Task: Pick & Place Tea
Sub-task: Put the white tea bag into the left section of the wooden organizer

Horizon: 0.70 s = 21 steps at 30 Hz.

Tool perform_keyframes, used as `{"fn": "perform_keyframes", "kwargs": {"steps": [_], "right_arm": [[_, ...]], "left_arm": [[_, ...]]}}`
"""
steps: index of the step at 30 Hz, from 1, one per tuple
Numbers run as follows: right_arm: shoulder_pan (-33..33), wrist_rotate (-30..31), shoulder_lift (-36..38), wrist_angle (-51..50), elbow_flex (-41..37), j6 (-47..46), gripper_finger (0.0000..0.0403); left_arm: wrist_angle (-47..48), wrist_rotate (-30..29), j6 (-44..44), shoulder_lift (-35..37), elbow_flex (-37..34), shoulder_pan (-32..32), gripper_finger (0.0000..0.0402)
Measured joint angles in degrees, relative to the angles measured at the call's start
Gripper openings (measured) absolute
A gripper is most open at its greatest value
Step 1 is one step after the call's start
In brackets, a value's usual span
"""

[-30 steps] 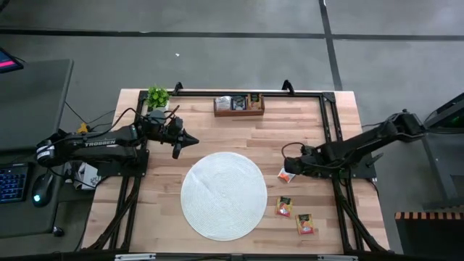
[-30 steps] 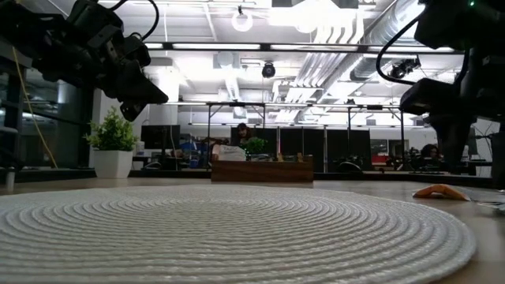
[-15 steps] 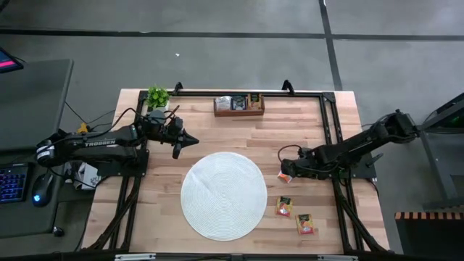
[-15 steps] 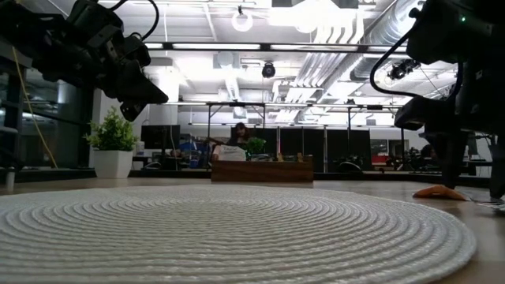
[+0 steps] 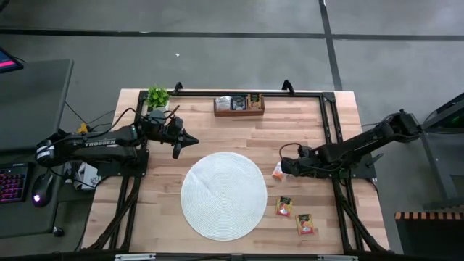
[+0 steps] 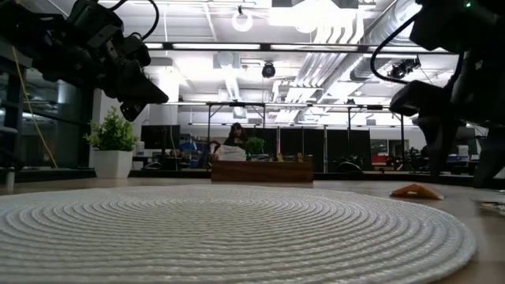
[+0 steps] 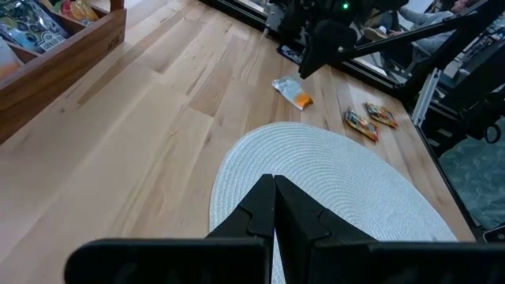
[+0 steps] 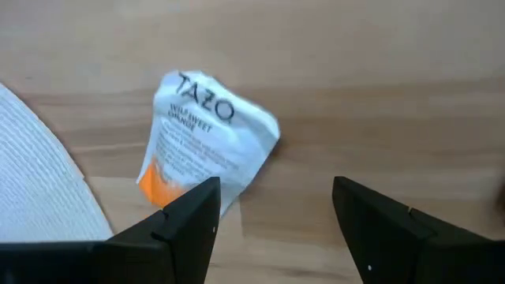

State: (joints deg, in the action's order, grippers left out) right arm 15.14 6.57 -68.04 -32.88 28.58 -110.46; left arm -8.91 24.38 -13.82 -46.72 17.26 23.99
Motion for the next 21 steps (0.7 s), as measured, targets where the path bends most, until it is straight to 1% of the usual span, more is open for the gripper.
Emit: {"fn": "perform_keyframes", "kwargs": {"steps": [5, 7, 11, 21], "right_arm": [[-0.8, 0.9, 0.7, -0.4, 0.0, 0.4, 0.0240], [-1.5, 1.5, 0.0, 0.5, 0.0, 0.6, 0.0240], [-3.2, 2.3, -1.8, 5.3, 0.0, 1.9, 0.0240], [-3.9, 1.8, -6.1, 8.3, 0.1, 2.0, 0.0240]], "left_arm": [[0.0, 0.0, 0.0, 0.0, 0.0, 0.0, 0.0000], [0.0, 0.0, 0.0, 0.0, 0.0, 0.0, 0.0000], [0.0, 0.0, 0.0, 0.0, 0.0, 0.0, 0.0000], [0.0, 0.0, 0.0, 0.0, 0.0, 0.0, 0.0000]]}}
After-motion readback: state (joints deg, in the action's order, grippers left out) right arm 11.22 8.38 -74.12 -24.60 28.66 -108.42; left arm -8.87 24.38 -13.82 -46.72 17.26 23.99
